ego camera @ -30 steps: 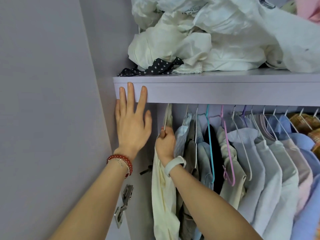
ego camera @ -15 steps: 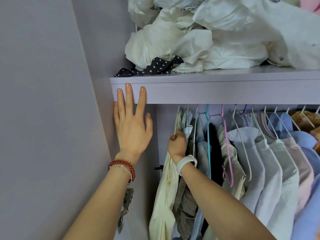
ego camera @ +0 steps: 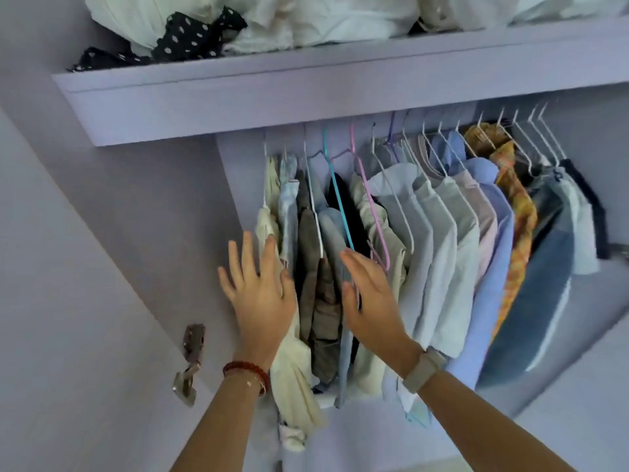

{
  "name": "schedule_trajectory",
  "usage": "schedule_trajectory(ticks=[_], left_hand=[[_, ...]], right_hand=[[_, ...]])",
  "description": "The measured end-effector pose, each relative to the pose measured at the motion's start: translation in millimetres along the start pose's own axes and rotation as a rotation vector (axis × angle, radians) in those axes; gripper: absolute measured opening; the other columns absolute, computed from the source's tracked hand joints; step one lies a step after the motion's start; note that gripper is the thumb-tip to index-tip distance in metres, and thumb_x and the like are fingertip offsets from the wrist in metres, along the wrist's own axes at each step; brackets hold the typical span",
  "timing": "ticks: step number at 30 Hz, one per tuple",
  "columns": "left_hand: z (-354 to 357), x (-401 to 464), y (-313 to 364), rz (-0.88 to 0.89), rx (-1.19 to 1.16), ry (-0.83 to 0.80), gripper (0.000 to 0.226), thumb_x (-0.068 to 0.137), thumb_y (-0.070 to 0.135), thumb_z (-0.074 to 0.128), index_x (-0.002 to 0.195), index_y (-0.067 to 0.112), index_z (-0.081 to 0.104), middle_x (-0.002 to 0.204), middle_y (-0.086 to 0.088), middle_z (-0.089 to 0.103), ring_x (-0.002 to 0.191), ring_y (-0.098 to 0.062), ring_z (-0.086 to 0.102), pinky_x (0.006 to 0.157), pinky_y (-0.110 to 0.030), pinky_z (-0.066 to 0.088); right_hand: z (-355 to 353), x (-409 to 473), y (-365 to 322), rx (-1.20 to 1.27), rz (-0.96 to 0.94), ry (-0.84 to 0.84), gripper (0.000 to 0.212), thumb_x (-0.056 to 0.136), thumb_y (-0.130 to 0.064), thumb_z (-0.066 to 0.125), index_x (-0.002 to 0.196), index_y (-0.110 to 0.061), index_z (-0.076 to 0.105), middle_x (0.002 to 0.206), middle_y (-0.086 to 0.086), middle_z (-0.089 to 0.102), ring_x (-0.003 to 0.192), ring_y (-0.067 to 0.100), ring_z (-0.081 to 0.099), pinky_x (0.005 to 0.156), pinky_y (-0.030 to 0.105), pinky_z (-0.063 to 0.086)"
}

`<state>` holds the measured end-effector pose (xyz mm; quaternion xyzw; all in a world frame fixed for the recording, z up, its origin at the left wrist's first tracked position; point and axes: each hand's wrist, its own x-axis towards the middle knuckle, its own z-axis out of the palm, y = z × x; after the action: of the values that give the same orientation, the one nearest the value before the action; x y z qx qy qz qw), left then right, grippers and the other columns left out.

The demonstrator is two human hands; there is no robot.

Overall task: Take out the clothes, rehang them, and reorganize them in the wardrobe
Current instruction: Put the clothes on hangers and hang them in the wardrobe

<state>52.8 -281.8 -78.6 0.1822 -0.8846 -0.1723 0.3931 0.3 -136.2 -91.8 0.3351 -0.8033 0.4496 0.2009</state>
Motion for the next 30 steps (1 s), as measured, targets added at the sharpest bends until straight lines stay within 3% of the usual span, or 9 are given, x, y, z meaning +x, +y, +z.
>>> schedule_trajectory(ticks=[2,4,7,12,16,19,23,30], left_hand=[[15,-28,12,0.08,0.01,-0.12,0.049,0.086,0.015,0.052,0.134,0.014,0.046,0.149,-0.015,0.028,0.14,-0.036,0.018,0.106,-0.06,0.019],[29,-60,29,0.203,0.027,-0.232,0.048,0.084,0.019,0.049,0.132,0.013,0.049,0.147,-0.017,0.032,0.137,-0.037,0.025,0.103,-0.059,0.024],[49,-108,68,0.355,0.013,-0.405,0.044,0.084,0.016,0.056,0.128,0.012,0.053,0.143,-0.017,0.039,0.133,-0.038,0.034,0.101,-0.06,0.028],[78,-197,161,0.475,-0.082,-0.723,0.047,0.079,0.008,0.065,0.126,0.008,0.055,0.143,-0.017,0.039,0.132,-0.036,0.036,0.102,-0.056,0.029],[92,-287,262,0.736,-0.231,-0.909,0.04,0.078,0.003,0.063,0.118,-0.001,0.059,0.129,-0.022,0.051,0.119,-0.037,0.051,0.093,-0.053,0.043],[89,-365,348,0.927,-0.337,-1.009,0.041,0.087,0.009,0.055,0.127,0.003,0.052,0.138,-0.017,0.044,0.128,-0.029,0.043,0.102,-0.044,0.035],[78,-461,448,1.15,-0.44,-1.152,0.045,0.096,0.024,0.038,0.14,0.018,0.035,0.151,-0.003,0.021,0.137,-0.017,0.024,0.108,-0.029,0.025],[63,-581,593,1.35,-0.585,-1.342,0.045,0.097,0.023,0.038,0.142,0.017,0.031,0.153,-0.001,0.018,0.139,-0.018,0.02,0.106,-0.025,0.017]], right_hand=[[-28,-33,20,-0.104,0.068,-0.004,0.041,0.087,-0.005,0.046,0.127,0.002,0.049,0.127,0.019,0.051,0.118,0.03,0.047,0.106,0.023,0.03],[-58,-70,41,-0.228,0.144,-0.007,0.04,0.083,-0.003,0.05,0.123,0.005,0.052,0.123,0.023,0.054,0.114,0.038,0.051,0.1,0.04,0.041],[-112,-134,68,-0.421,0.306,-0.044,0.04,0.079,0.0,0.057,0.118,0.006,0.056,0.122,0.026,0.055,0.112,0.045,0.052,0.093,0.054,0.044],[-213,-266,91,-0.612,0.667,0.003,0.043,0.088,-0.01,0.053,0.13,-0.003,0.048,0.138,0.017,0.044,0.13,0.036,0.036,0.106,0.05,0.032],[-310,-379,91,-0.712,0.922,0.08,0.045,0.094,-0.021,0.042,0.138,-0.012,0.038,0.146,0.008,0.034,0.137,0.025,0.026,0.111,0.039,0.022],[-385,-463,84,-0.786,1.1,0.182,0.043,0.093,-0.021,0.043,0.135,-0.012,0.043,0.141,0.008,0.041,0.133,0.024,0.031,0.109,0.035,0.022],[-461,-557,58,-0.785,1.315,0.416,0.039,0.09,-0.013,0.047,0.129,-0.011,0.049,0.135,0.009,0.048,0.129,0.029,0.036,0.106,0.039,0.026],[-543,-671,21,-0.75,1.626,0.708,0.039,0.093,-0.016,0.043,0.13,-0.003,0.045,0.135,0.015,0.047,0.125,0.032,0.04,0.101,0.038,0.034]])
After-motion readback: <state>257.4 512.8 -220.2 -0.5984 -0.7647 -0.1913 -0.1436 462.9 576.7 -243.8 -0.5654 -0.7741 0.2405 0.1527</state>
